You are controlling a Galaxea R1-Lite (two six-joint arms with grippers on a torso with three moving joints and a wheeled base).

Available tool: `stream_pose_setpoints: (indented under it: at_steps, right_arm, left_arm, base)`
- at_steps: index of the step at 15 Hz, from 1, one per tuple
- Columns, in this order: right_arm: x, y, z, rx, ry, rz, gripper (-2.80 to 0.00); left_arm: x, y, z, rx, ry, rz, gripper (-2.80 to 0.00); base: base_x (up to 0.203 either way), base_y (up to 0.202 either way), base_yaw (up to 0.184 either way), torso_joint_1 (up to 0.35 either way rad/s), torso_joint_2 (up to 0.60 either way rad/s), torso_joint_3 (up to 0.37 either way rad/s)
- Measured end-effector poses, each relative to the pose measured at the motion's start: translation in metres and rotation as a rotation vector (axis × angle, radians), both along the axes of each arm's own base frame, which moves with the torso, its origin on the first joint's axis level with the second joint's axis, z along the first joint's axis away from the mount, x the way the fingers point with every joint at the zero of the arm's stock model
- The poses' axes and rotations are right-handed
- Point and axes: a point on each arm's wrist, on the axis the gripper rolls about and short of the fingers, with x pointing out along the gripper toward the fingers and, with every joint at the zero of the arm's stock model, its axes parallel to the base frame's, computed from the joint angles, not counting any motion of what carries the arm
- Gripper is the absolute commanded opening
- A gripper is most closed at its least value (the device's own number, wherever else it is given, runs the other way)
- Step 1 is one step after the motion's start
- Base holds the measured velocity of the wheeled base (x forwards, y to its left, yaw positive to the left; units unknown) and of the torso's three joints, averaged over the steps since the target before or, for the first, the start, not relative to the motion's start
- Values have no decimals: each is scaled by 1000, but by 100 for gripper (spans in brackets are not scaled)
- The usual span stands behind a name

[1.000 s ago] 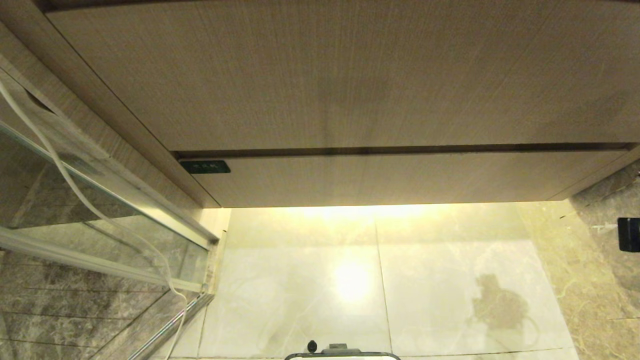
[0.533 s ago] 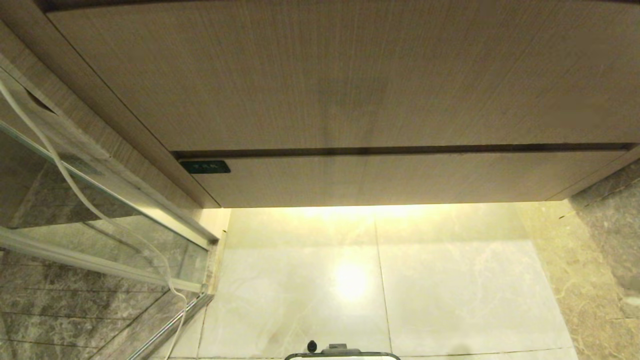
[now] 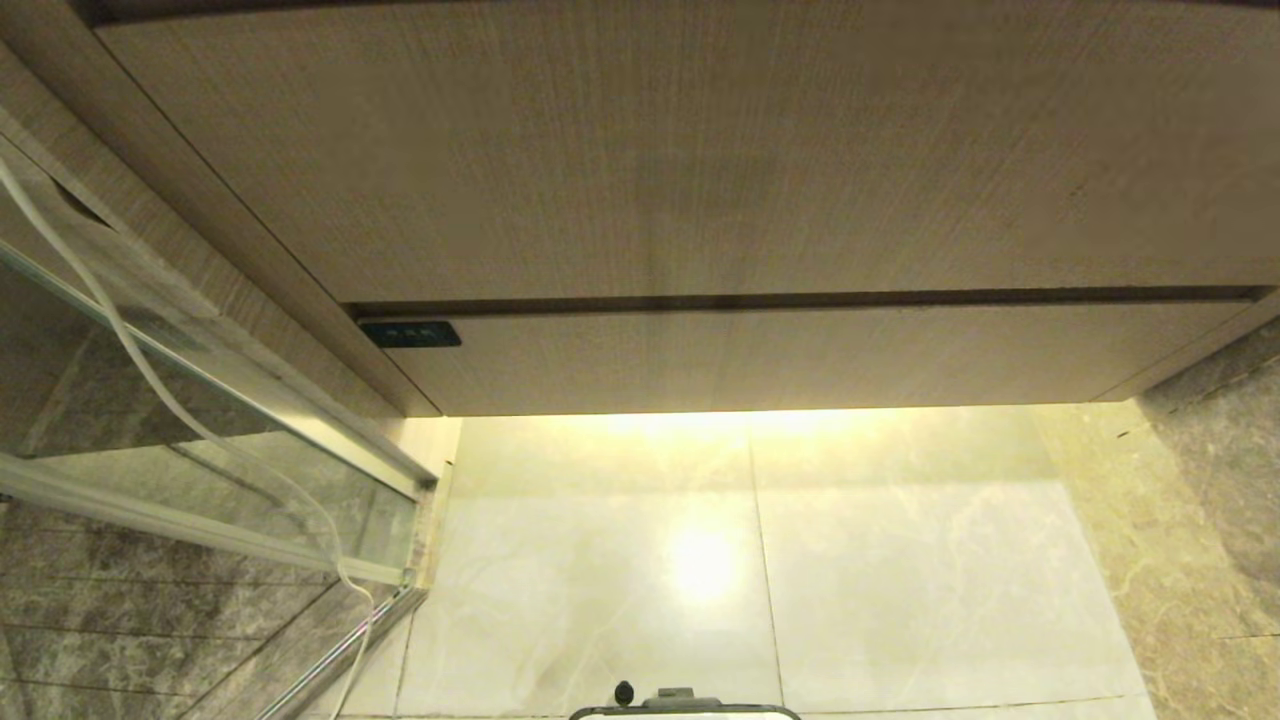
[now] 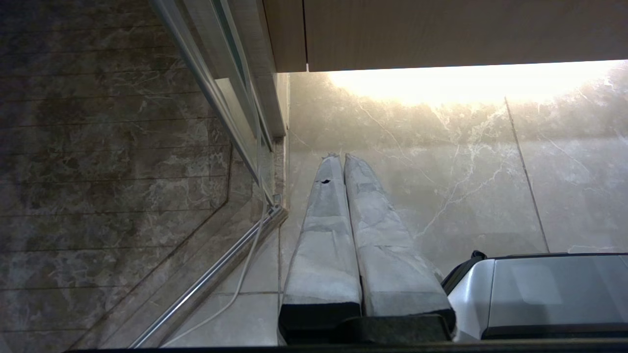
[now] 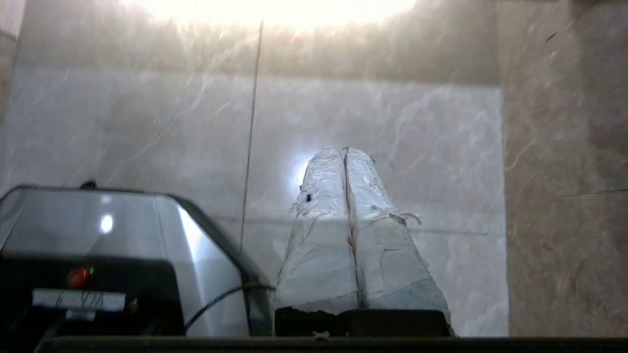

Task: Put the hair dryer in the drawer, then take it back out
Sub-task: Pull open the drawer

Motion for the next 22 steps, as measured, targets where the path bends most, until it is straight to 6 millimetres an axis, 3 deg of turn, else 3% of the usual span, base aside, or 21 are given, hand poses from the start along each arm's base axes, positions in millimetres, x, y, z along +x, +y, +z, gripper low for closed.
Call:
stream_pose_setpoints:
  at_steps: [4, 22]
  right_arm:
    - [-10, -1, -9, 48, -120, -25, -280]
    - [-11, -1, -14, 99, -132, -32, -280]
  left_arm:
    - [0, 0, 0, 0, 0, 0, -280]
    - [0, 0, 0, -1, 0, 0, -280]
  base:
    - [0, 0, 0, 0, 0, 0]
    - [0, 0, 0, 0, 0, 0]
